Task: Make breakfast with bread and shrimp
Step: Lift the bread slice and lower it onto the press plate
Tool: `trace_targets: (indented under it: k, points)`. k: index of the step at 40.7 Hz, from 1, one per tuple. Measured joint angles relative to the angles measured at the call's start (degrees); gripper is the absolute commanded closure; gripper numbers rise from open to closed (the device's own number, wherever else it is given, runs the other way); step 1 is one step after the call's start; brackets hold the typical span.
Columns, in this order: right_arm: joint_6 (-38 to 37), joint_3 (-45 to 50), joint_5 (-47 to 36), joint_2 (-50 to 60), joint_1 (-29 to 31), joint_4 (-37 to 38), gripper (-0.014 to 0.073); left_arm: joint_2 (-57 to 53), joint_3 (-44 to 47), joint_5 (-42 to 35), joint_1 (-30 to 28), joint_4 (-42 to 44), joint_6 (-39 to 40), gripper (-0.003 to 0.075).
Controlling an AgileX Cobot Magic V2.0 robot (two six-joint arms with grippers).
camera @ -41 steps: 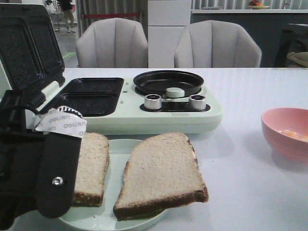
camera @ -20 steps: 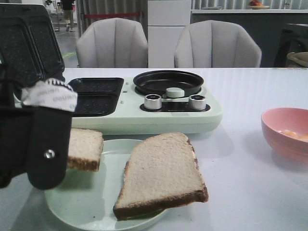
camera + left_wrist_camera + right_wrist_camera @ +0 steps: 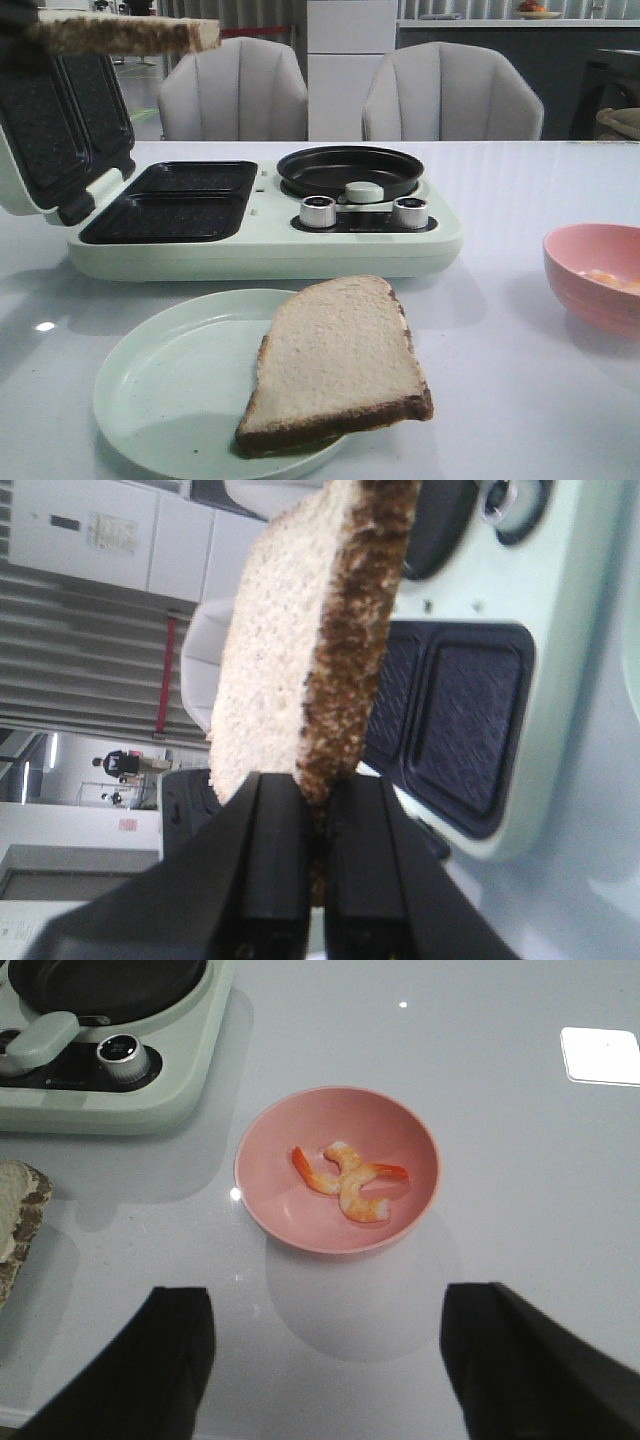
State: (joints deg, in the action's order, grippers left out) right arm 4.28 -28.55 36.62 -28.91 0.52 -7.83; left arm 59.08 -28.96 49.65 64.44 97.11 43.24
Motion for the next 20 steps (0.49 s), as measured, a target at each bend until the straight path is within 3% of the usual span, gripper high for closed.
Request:
trace_targets:
  k: [8,20]
  points:
    - [0.00,0.00,0.00,0.00,0.00,0.00,0.0012,4.21,-7.01,-8.69,-8.32,0.76,0.00,0.0622]
    - [0.00,0.00,0.00,0.00,0.00,0.00,0.0012,20.37,-20.90,-19.89,-23.71,2.09,0.11,0.0622]
